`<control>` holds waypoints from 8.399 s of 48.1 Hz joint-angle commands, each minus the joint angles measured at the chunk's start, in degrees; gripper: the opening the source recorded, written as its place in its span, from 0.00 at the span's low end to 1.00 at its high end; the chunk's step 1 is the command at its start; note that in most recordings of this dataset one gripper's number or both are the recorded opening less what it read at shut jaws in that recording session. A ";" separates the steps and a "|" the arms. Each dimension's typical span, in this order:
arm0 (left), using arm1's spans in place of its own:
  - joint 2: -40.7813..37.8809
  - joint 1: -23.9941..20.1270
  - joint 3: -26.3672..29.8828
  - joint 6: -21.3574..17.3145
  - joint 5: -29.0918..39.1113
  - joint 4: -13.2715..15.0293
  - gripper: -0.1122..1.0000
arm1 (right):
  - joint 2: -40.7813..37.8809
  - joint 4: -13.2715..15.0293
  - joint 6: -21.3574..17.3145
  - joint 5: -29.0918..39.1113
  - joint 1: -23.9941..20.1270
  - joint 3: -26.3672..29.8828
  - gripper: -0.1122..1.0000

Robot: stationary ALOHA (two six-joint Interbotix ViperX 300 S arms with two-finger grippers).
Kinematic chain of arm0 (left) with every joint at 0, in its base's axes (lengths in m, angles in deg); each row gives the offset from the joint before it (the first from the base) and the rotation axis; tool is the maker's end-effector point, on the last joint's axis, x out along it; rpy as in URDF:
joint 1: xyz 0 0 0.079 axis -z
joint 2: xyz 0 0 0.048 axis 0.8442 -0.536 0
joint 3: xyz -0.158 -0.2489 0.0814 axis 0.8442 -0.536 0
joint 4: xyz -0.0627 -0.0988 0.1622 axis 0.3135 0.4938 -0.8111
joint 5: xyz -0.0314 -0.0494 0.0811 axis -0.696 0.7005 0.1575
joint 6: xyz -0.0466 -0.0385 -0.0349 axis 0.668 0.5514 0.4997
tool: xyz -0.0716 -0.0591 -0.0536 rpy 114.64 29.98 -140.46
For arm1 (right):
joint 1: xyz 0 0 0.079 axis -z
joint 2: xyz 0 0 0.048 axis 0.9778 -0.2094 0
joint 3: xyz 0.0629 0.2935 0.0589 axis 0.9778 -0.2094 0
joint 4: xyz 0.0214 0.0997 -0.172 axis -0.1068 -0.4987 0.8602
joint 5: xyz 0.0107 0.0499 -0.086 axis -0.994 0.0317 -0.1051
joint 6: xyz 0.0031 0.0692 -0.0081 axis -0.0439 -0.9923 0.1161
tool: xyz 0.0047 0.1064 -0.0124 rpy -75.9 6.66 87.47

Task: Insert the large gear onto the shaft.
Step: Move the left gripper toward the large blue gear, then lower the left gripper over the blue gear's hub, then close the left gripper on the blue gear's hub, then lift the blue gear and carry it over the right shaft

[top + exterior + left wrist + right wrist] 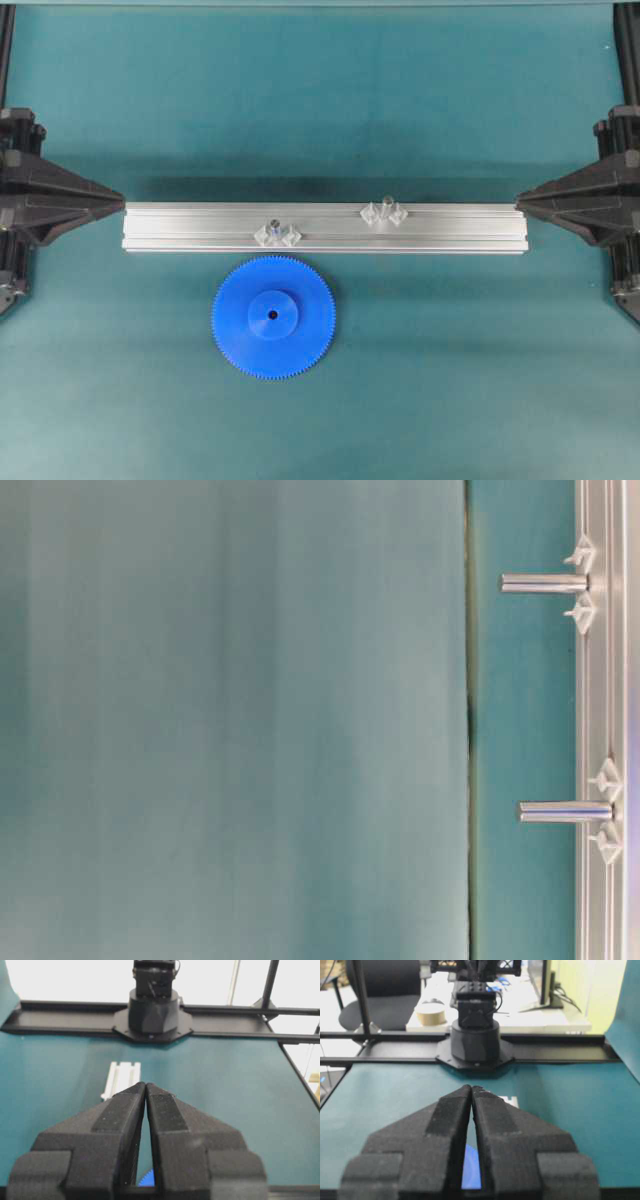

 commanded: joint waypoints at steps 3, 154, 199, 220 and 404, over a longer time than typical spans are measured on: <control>-1.05 0.44 1.67 3.08 1.32 -0.62 0.21 | -0.70 -0.79 0.00 1.05 0.09 1.14 0.26; -64.42 6.86 46.67 2.29 51.06 -0.97 0.94 | -1.41 -3.08 -6.86 40.52 1.23 2.90 0.70; -66.80 7.82 46.58 5.10 50.54 -0.97 0.94 | -1.41 -3.78 -6.86 39.46 1.23 2.29 0.69; -68.64 7.73 46.41 5.10 50.01 -1.05 0.94 | -1.41 -3.87 -6.86 38.94 0.97 2.29 0.69; -80.33 -6.06 83.41 -30.23 63.63 -1.14 0.81 | 7.12 -3.60 -6.77 34.01 1.05 -2.46 0.69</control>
